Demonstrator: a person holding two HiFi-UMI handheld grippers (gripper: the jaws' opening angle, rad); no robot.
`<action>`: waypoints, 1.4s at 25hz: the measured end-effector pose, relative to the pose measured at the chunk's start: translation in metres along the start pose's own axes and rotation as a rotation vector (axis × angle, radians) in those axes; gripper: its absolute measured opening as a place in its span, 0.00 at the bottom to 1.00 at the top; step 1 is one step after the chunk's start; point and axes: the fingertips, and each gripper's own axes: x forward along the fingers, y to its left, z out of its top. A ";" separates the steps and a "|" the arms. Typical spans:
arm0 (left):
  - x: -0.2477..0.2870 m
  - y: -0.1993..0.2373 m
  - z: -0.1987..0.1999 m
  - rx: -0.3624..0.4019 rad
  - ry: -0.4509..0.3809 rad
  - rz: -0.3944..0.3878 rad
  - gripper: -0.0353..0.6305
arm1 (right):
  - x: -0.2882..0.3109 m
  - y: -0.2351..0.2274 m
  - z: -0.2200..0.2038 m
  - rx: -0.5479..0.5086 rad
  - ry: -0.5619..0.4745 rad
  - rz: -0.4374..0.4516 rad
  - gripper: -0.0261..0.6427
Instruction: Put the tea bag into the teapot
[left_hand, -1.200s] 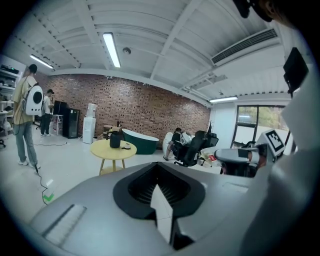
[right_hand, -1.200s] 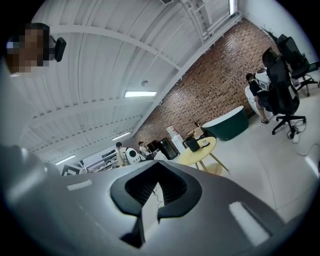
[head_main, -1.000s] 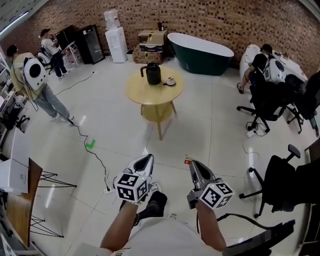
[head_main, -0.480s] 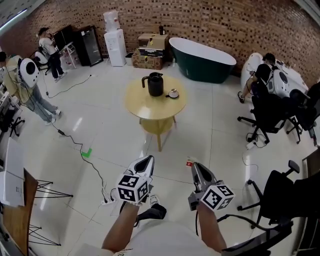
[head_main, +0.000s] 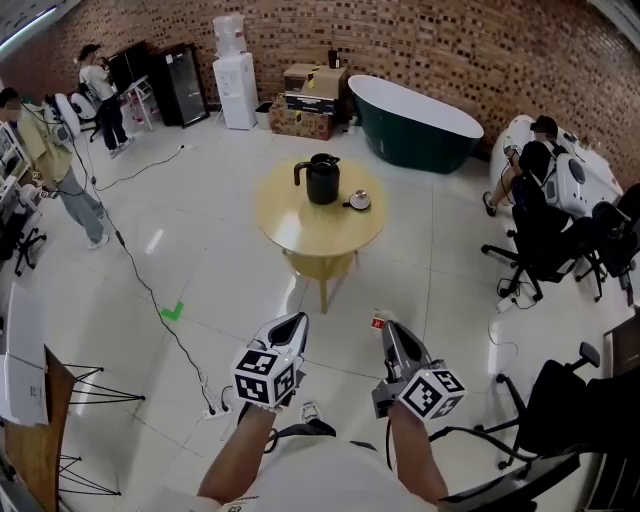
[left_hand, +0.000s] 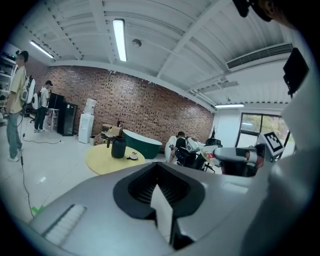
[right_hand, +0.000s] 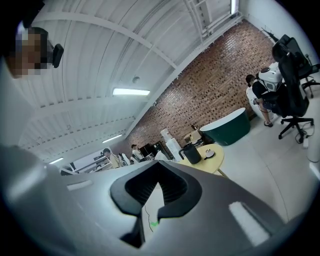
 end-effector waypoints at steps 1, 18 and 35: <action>0.003 0.005 0.001 0.000 0.004 -0.003 0.07 | 0.007 0.002 0.001 -0.002 -0.002 0.002 0.04; 0.053 0.056 0.027 -0.008 -0.013 -0.006 0.07 | 0.080 -0.023 0.007 -0.036 0.056 -0.017 0.04; 0.168 0.121 0.097 0.002 -0.038 0.092 0.07 | 0.221 -0.090 0.071 -0.108 0.109 0.055 0.04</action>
